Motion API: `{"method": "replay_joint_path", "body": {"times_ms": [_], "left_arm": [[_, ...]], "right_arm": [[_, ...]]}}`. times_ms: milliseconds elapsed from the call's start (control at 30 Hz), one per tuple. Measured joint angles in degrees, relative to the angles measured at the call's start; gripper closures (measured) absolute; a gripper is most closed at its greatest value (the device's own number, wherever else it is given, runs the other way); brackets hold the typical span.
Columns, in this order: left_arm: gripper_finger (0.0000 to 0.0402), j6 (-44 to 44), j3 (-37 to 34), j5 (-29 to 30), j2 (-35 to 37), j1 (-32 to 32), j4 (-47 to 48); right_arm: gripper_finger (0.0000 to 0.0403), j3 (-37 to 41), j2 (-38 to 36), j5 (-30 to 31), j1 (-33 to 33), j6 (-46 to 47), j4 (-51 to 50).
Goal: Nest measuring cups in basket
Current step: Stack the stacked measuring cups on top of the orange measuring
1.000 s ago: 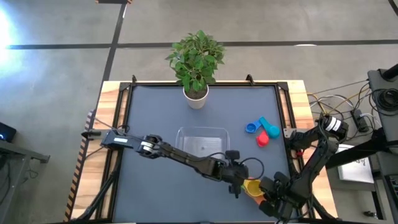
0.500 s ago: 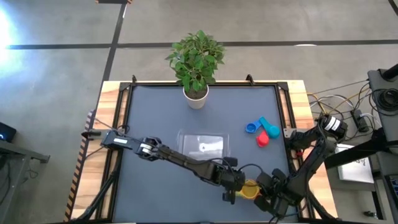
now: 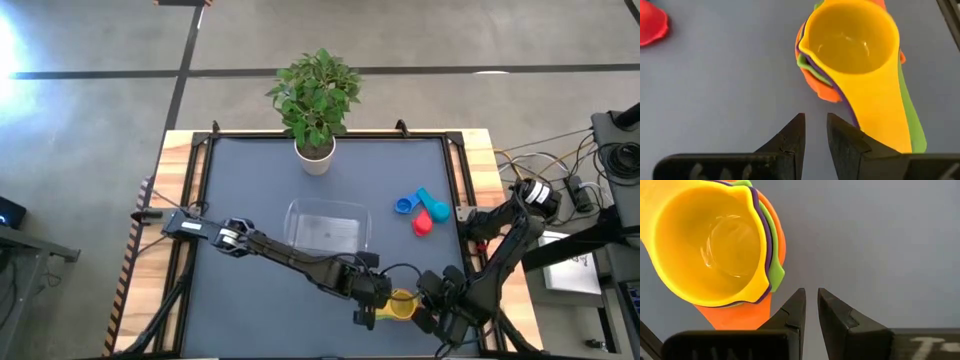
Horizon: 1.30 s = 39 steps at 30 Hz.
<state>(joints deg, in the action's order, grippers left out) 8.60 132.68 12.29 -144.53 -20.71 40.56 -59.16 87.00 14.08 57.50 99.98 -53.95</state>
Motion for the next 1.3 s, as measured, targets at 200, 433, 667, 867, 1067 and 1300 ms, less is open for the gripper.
{"method": "replay_joint_path", "body": {"times_ms": [200, 433, 667, 867, 1067, 1300], "left_arm": [[0.0339, 4.21, -0.02, 0.13, 0.15, -0.18, 4.32], [0.0339, 7.52, -0.05, 0.01, 0.15, -0.89, 5.91], [0.0339, 9.58, -0.07, -0.96, 0.17, -2.35, 5.94], [0.0339, 10.39, -0.07, -0.96, 0.17, -3.33, 5.55], [0.0339, 10.47, -0.07, -1.85, 0.17, -3.91, 4.17], [0.0339, 10.45, -0.07, -4.37, 0.17, -4.15, 0.64]], "right_arm": [[0.0364, -1.19, 0.35, -4.16, 1.2, 0.29, -0.68], [0.0364, -1.22, 1.97, -8.0, 2.47, 1.57, 1.26], [0.0364, -1.22, 2.8, -8.2, 2.64, 1.61, 6.36], [0.0364, -1.22, 2.8, -6.62, 2.64, 3.62, 6.66], [0.0364, -1.22, 2.8, -4.54, 1.9, 3.7, 6.7], [0.0364, -1.2, 2.8, -2.79, 0.71, 3.51, 6.91]]}}
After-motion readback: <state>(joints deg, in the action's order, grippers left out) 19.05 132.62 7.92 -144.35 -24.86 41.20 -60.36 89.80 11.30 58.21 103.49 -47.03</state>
